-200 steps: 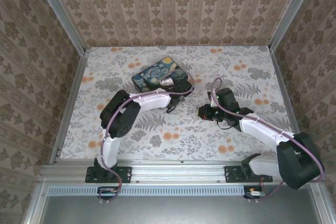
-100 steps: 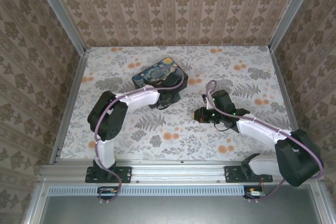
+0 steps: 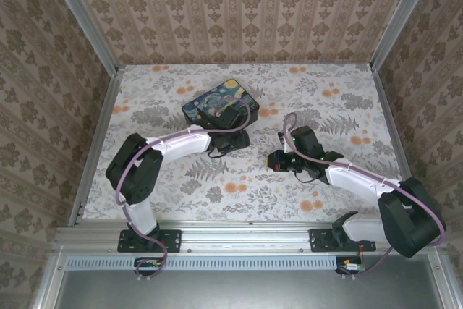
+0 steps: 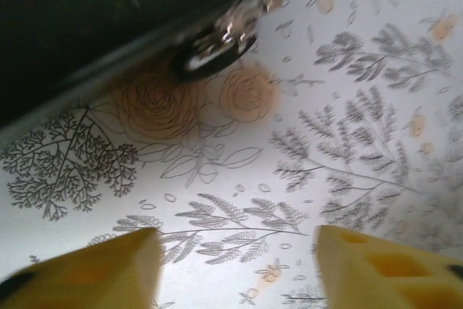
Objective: Unlock a padlock with a key
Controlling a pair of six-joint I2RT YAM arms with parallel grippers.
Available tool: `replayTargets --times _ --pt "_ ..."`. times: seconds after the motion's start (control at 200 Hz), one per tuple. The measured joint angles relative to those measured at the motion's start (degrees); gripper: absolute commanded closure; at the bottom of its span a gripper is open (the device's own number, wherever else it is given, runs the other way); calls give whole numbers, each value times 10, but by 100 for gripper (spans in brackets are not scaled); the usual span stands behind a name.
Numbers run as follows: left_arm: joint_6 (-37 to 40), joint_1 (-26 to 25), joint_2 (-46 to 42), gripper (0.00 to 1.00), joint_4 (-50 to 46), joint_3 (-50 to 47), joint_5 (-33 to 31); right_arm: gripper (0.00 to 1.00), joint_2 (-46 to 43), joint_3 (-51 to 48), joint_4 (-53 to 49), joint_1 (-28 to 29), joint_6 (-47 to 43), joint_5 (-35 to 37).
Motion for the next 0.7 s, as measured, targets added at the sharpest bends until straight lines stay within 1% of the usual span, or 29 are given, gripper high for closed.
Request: replayTargets --times 0.055,0.09,0.14,0.25,0.45,0.57,0.7 --pt "7 -6 8 32 7 0 -15 100 0 0 -4 -1 -2 3" --pt "9 -9 14 30 12 0 -27 100 0 2 -8 -2 -2 4" --pt "10 -14 24 28 20 5 -52 100 1 5 -14 -3 -3 6" --pt "3 -29 58 27 20 29 -111 100 0 10 -23 -5 -7 9" --pt "-49 -59 130 36 -18 112 -225 100 -9 11 -28 -6 -8 13" --pt "-98 -69 158 39 -69 148 -297 100 -14 11 -28 -6 -8 12" --pt "-147 -74 186 43 -129 196 -354 100 -14 11 -28 -7 -9 12"
